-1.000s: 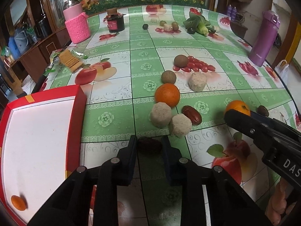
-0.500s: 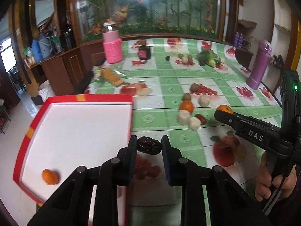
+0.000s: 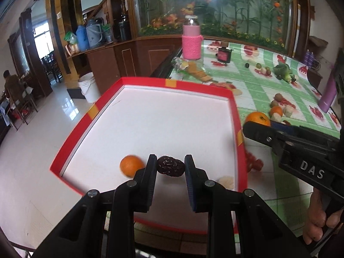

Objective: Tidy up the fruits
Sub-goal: 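Carry the orange and date into the white tray while both tools open to release, then grasp a red date with the right tool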

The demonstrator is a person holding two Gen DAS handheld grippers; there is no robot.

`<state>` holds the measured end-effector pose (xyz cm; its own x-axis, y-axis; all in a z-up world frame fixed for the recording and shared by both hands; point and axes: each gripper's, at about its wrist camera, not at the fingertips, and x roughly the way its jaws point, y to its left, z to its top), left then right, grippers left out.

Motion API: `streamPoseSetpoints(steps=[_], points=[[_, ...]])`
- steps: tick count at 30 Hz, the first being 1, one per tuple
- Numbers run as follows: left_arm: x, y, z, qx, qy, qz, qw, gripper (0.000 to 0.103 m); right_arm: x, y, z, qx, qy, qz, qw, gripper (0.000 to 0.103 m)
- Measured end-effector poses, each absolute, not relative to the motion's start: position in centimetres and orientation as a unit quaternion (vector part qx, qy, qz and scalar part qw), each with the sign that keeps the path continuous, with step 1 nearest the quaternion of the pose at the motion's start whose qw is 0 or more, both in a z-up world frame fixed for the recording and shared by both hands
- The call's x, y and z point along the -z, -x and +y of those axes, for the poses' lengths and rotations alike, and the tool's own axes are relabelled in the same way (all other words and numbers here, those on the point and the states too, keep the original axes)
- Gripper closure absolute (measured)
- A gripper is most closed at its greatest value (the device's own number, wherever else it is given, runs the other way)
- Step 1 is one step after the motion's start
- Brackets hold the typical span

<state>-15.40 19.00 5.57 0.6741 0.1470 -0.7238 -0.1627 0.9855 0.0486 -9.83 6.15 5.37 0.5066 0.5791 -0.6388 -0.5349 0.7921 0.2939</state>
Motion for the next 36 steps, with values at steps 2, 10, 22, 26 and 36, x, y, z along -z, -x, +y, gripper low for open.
streamPoseSetpoints(steps=[2, 10, 22, 26, 36], points=[[-5.0, 15.7, 19.4, -0.085, 0.016, 0.402, 0.911, 0.078, -4.8, 9.6, 7.4, -0.325, -0.020, 0.389, 0.862, 0.066], [-4.4, 16.2, 20.4, -0.089, 0.023, 0.407, 0.909, 0.078, -3.6, 9.4, 9.9, -0.328, 0.003, 0.409, 0.852, 0.066], [-4.0, 16.7, 21.1, -0.119, 0.018, 0.413, 0.903, 0.076, -3.3, 9.4, 10.2, -0.329, 0.004, 0.423, 0.844, 0.065], [-4.3, 16.9, 21.1, -0.141, 0.006, 0.405, 0.903, 0.060, -4.0, 9.5, 9.0, -0.331, -0.017, 0.415, 0.847, 0.050], [-5.3, 17.1, 20.4, -0.156, -0.003, 0.394, 0.906, 0.038, -4.9, 9.6, 3.6, -0.313, -0.072, 0.397, 0.860, 0.046]])
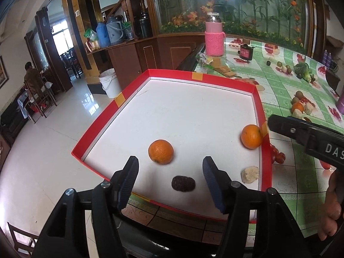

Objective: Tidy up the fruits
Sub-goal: 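Grasp a red date with the right tool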

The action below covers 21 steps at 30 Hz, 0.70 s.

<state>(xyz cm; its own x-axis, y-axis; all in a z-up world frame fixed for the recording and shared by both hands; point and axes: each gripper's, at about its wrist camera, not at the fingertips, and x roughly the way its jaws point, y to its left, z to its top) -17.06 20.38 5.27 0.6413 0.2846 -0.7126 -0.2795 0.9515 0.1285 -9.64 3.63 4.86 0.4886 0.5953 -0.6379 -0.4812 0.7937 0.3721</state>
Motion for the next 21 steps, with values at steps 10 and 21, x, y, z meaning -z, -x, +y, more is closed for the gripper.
streamPoseSetpoints(steps=[10, 21], points=[[-6.0, 17.1, 18.4, -0.137, -0.007, 0.392, 0.910, 0.033, -5.0, 11.2, -6.4, -0.254, -0.114, 0.386, 0.879, 0.046], [-6.1, 16.7, 12.9, -0.086, -0.040, 0.400, 0.912, 0.031, -5.0, 14.5, -19.8, -0.137, -0.138, 0.371, 0.908, 0.046]])
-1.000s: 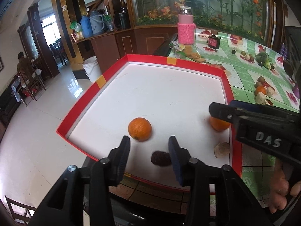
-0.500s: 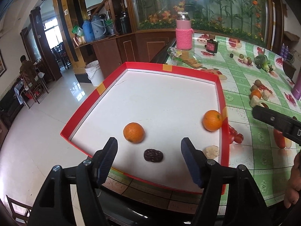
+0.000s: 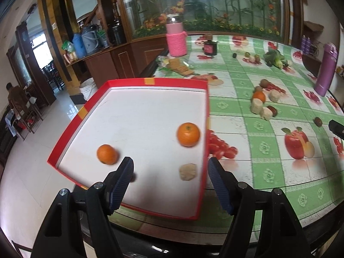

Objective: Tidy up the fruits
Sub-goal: 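Grasp a red date with the right tool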

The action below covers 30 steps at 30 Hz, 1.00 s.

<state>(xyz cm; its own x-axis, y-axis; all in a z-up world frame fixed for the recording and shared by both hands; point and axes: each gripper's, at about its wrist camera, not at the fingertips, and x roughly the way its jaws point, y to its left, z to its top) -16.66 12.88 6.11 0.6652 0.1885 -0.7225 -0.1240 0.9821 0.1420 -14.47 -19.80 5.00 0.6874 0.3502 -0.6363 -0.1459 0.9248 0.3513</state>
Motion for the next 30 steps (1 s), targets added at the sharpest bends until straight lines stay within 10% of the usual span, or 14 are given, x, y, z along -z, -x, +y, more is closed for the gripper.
streamPoseSetpoints(steps=[21, 30], points=[[-6.0, 12.5, 6.7, 0.002, -0.057, 0.433, 0.899, 0.030, -3.0, 8.8, -21.7, -0.078, -0.112, 0.421, 0.897, 0.046], [-4.6, 8.6, 3.7, 0.049, -0.049, 0.461, 0.885, 0.030, -1.5, 7.0, -20.9, -0.053, -0.083, 0.435, 0.895, 0.070]])
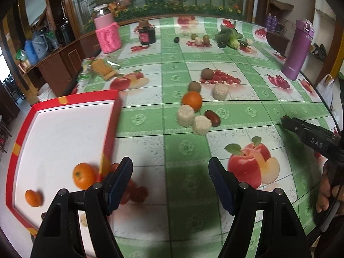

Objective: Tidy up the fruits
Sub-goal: 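Grasp a red date with the right tool, then grasp a beige round rice ball with the left tool while the right tool holds the red date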

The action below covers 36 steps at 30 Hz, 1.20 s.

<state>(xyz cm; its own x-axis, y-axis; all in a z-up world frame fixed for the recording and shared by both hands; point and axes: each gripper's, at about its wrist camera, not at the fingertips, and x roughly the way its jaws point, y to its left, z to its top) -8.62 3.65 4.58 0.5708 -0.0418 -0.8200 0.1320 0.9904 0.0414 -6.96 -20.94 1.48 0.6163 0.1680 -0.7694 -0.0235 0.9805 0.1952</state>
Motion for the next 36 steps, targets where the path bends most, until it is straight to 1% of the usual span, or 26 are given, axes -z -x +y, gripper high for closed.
streamPoseSetpoints(steps=[4, 6, 7, 12, 20, 26, 28, 30, 32, 33, 34, 35, 36], points=[[-3.7, 7.2, 2.9, 0.056, -0.046, 0.473, 0.878, 0.031, -1.4, 6.7, -20.8, -0.051, -0.074, 0.434, 0.896, 0.076], [-3.2, 6.6, 2.7, 0.063, -0.040, 0.482, 0.873, 0.035, -1.3, 6.6, -20.7, -0.051, -0.068, 0.433, 0.897, 0.082], [-3.0, 6.4, 2.7, 0.065, -0.035, 0.486, 0.871, 0.036, -1.3, 6.6, -20.7, -0.050, -0.067, 0.433, 0.898, 0.083], [-2.5, 5.8, 2.7, 0.071, -0.023, 0.496, 0.865, 0.040, -1.4, 6.5, -20.7, -0.052, -0.069, 0.429, 0.899, 0.083], [-2.3, 4.5, 2.2, 0.071, -0.019, 0.499, 0.864, 0.041, -1.5, 6.5, -20.6, -0.067, -0.085, 0.428, 0.897, 0.083], [-1.8, 2.9, 1.3, 0.072, -0.024, 0.498, 0.864, 0.046, -1.4, 6.5, -20.6, -0.067, -0.084, 0.429, 0.897, 0.083], [-1.7, 2.3, 1.0, 0.073, -0.028, 0.493, 0.867, 0.053, -1.5, 6.5, -20.6, -0.067, -0.084, 0.429, 0.897, 0.083], [-1.8, 2.0, 0.9, 0.072, -0.030, 0.490, 0.868, 0.057, -1.5, 6.5, -20.6, -0.067, -0.084, 0.429, 0.897, 0.083], [-1.8, 1.9, 0.8, 0.077, -0.028, 0.486, 0.870, 0.059, -1.5, 6.5, -20.6, -0.067, -0.083, 0.429, 0.897, 0.083], [-1.7, 2.0, 0.7, 0.078, -0.029, 0.482, 0.872, 0.065, -1.5, 6.5, -20.6, -0.067, -0.084, 0.429, 0.897, 0.083], [-1.7, 2.1, 0.6, 0.080, -0.031, 0.480, 0.873, 0.077, -1.5, 6.5, -20.6, -0.067, -0.084, 0.429, 0.897, 0.083], [-1.8, 2.3, 0.6, 0.084, -0.031, 0.478, 0.874, 0.080, -1.5, 6.5, -20.6, -0.067, -0.084, 0.429, 0.897, 0.083], [-1.8, 2.4, 0.6, 0.086, -0.028, 0.479, 0.873, 0.080, -1.5, 6.5, -20.6, -0.067, -0.084, 0.429, 0.897, 0.083]])
